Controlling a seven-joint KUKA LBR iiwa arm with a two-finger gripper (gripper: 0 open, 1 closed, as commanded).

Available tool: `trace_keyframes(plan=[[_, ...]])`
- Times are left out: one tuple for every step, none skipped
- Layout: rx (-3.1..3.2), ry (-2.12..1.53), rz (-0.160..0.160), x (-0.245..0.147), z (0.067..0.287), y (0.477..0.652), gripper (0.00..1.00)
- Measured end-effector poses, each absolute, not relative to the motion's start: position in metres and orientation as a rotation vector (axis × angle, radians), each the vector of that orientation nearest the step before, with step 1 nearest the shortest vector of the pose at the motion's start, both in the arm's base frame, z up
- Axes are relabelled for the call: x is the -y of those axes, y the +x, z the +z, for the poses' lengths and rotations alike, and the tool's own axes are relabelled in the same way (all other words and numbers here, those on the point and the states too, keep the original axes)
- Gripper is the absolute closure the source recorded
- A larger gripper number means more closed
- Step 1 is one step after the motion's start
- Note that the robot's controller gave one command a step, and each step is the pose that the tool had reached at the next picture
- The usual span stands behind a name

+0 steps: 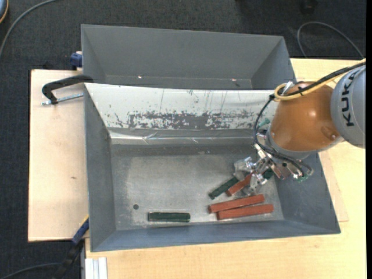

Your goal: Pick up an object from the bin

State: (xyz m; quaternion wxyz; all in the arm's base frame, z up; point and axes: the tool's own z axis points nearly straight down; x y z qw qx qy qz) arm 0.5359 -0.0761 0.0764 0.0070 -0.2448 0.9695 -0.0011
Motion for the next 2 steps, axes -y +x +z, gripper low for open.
trace_keyframes(plan=[[-2.745,-1.480,-0.014,0.106,0.076,0.528,1.00],[-2.785,-1.426,-0.013,0.116,0.246,0.526,1.00]])
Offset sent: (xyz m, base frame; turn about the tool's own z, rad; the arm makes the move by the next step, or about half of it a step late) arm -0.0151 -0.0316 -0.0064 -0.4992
